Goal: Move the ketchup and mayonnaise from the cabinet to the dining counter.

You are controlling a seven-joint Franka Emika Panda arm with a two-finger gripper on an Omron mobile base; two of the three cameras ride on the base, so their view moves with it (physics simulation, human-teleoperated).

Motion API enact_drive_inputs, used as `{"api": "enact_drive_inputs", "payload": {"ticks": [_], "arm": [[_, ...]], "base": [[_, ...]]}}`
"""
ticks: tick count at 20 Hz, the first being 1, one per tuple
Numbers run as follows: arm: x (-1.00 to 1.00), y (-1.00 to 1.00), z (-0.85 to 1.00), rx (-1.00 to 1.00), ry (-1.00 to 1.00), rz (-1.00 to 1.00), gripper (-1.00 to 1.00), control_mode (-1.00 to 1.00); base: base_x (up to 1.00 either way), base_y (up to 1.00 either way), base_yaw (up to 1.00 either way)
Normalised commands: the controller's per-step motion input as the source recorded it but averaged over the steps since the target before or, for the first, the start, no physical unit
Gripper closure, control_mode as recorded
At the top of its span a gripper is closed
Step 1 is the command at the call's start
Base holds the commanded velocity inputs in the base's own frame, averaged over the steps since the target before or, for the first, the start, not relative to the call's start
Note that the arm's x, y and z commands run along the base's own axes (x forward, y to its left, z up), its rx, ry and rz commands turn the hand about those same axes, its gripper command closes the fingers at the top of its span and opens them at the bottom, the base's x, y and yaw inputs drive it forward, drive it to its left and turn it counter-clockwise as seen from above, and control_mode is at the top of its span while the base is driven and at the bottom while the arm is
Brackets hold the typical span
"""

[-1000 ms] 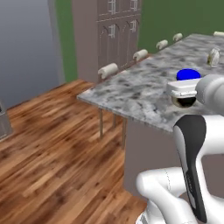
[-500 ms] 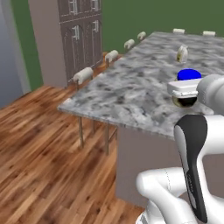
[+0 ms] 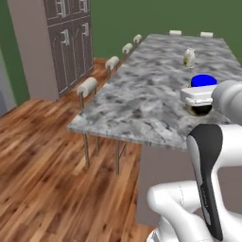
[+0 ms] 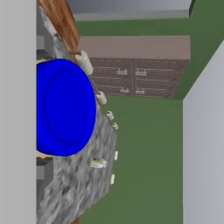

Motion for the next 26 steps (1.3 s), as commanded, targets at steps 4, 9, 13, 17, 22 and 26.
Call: {"api": "enact_drive_inputs", "payload": {"ticks": [4,9,13,17,22,26], "arm": [[0.00,0.00,0.00,0.00,0.00,0.00,1.00,1.00],[0.00,0.00,0.00,0.00,0.00,0.00,1.00,1.00],[0.00,0.00,0.00,0.00,0.00,0.00,1.00,1.00],[0.00,0.00,0.00,0.00,0.00,0.00,1.00,1.00],[0.00,0.00,0.00,0.00,0.00,0.00,1.00,1.00],[0.00,0.00,0.00,0.00,0.00,0.00,1.00,1.00]], "base": [[0.31,0.38,-0.26],[0.29,0.36,-0.26],[0.35,0.44,-0.25],[0.44,0.46,-0.22],[0.48,0.34,-0.17],[0.50,0.26,-0.15]]}}
